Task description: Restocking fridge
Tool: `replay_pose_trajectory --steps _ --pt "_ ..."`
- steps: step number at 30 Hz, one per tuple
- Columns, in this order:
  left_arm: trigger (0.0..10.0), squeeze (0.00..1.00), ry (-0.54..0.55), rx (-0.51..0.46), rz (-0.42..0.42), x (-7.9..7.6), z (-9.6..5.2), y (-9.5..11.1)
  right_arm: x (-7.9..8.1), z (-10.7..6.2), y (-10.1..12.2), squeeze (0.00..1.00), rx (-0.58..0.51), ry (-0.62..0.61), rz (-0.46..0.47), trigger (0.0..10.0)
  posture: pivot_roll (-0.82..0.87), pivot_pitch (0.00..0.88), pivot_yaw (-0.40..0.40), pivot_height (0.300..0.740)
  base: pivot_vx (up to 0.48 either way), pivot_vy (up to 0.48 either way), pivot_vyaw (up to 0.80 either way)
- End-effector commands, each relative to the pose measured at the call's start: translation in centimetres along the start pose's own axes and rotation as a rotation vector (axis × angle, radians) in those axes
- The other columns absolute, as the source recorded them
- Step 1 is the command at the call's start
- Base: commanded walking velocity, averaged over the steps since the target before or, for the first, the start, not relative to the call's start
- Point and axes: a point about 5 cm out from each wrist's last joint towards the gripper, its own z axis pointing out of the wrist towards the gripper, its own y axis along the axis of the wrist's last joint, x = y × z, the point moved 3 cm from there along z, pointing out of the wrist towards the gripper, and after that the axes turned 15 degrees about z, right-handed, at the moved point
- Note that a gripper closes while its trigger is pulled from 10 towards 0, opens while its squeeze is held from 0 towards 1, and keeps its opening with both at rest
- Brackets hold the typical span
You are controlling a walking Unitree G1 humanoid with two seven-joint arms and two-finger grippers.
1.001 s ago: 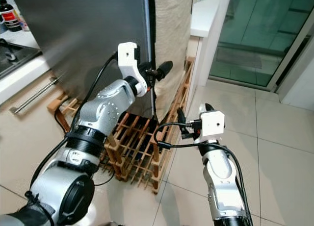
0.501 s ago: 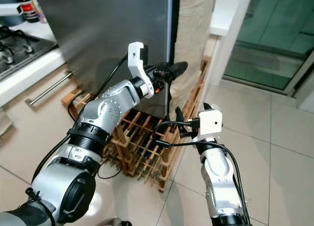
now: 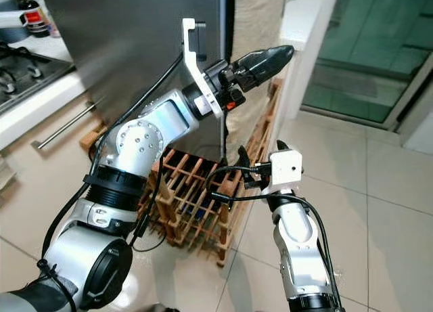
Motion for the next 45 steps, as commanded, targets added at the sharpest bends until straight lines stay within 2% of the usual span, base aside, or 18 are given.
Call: replay_pose_trajectory --steps 1,3,4,5,6,7,8,13,14,15,20,25,33,36,39,40,41,45 --pt "10.0 0.0 0.056 0.017 0.032 -0.5 0.1 -1.7 0.1 0.0 0.2 0.0 -0.009 -0.004 -0.003 10.0 -0.12 0.0 0.092 0.74 0.0 0.0 0.0" --pt "10.0 0.0 0.118 0.047 0.093 0.7 -1.1 -1.9 0.1 0.1 0.4 0.0 -0.017 -0.006 -0.001 10.0 -0.12 0.0 0.093 0.74 0.0 0.0 0.0" --pt "10.0 0.0 0.233 0.088 0.208 2.9 -4.0 -1.5 -0.1 0.1 1.1 0.0 -0.044 -0.03 0.003 10.0 -0.1 0.0 0.088 0.74 0.0 0.0 0.0" --pt "10.0 0.0 0.233 0.088 0.208 2.9 -4.0 -1.5 -0.1 0.1 1.1 0.0 -0.044 -0.03 0.003 10.0 -0.1 0.0 0.088 0.74 0.0 0.0 0.0" --pt "10.0 0.0 0.323 0.106 0.272 4.4 -6.4 -0.9 -0.6 0.0 1.8 0.0 -0.075 -0.066 0.003 10.0 -0.09 0.0 0.083 0.74 0.0 0.0 0.0" --pt "10.0 0.0 0.37 0.113 0.305 5.0 -7.6 -0.6 -0.9 -0.2 2.1 0.0 -0.091 -0.088 0.017 10.0 -0.09 0.0 0.082 0.74 0.0 0.0 0.0" --pt "10.0 0.0 0.37 0.113 0.305 5.0 -7.6 -0.6 -0.9 -0.2 2.1 0.0 -0.091 -0.088 0.017 10.0 -0.09 0.0 0.082 0.74 0.0 0.0 0.0" --pt "10.0 0.0 0.627 0.136 0.381 6.7 -13.3 -0.1 -2.0 -1.7 2.8 0.0 -0.105 -0.154 -0.012 10.0 -0.05 0.0 0.062 0.74 0.0 0.0 0.0" --pt "10.0 0.0 0.627 0.136 0.381 6.7 -13.3 -0.1 -2.0 -1.7 2.8 0.0 -0.105 -0.154 -0.012 10.0 -0.05 0.0 0.062 0.74 0.0 0.0 0.0" --pt "10.0 0.0 0.726 0.181 0.423 7.1 -15.3 -0.7 -2.1 -2.0 2.8 0.0 -0.099 -0.159 -0.016 10.0 -0.05 0.0 0.065 0.74 0.0 0.0 -0.57" --pt "10.0 0.0 0.9 0.272 0.452 8.0 -19.2 -2.2 -2.1 -2.0 2.6 0.0 -0.092 -0.158 -0.02 10.0 -0.05 0.0 0.07 0.74 0.0 0.0 -0.53" --pt "10.0 0.0 1.023 0.286 0.454 8.3 -20.9 -2.4 -2.0 -1.5 2.7 0.0 -0.093 -0.151 -0.024 10.0 -0.05 0.0 0.069 0.74 0.0 0.0 -0.49" --pt "10.0 0.0 1.144 0.25 0.556 8.9 -22.0 -1.3 -1.8 -1.1 2.7 0.0 -0.105 -0.127 -0.01 10.0 -0.04 0.0 0.059 0.703 0.0 0.0 -0.45" --pt "10.0 0.0 1.263 0.267 0.474 10.0 -24.0 -2.5 -2.5 -1.5 3.0 0.0 -0.151 -0.17 0.004 10.0 -0.04 0.0 0.058 0.686 0.0 0.0 -0.46" --pt "10.0 0.0 1.201 0.247 0.511 9.6 -23.5 -2.5 -3.0 -1.6 3.0 0.0 -0.16 -0.197 0.023 10.0 -0.04 0.0 0.059 0.678 0.0 0.0 -0.45" --pt "10.0 0.0 1.043 0.25 0.523 8.4 -22.3 -3.6 -3.2 -1.7 2.6 0.0 -0.145 -0.22 0.064 10.0 -0.04 0.0 0.059 0.678 0.0 0.0 -0.5" --pt "10.0 0.0 1.043 0.25 0.523 8.4 -22.3 -3.6 -3.2 -1.7 2.6 0.0 -0.145 -0.22 0.064 10.0 -0.04 0.0 0.059 0.678 0.0 0.0 -0.5" --pt "10.0 0.0 0.922 0.25 0.467 7.1 -20.9 -4.7 -2.4 -1.4 2.4 0.0 -0.133 -0.181 0.035 10.0 -0.05 0.0 0.062 0.678 0.0 0.0 -0.54"
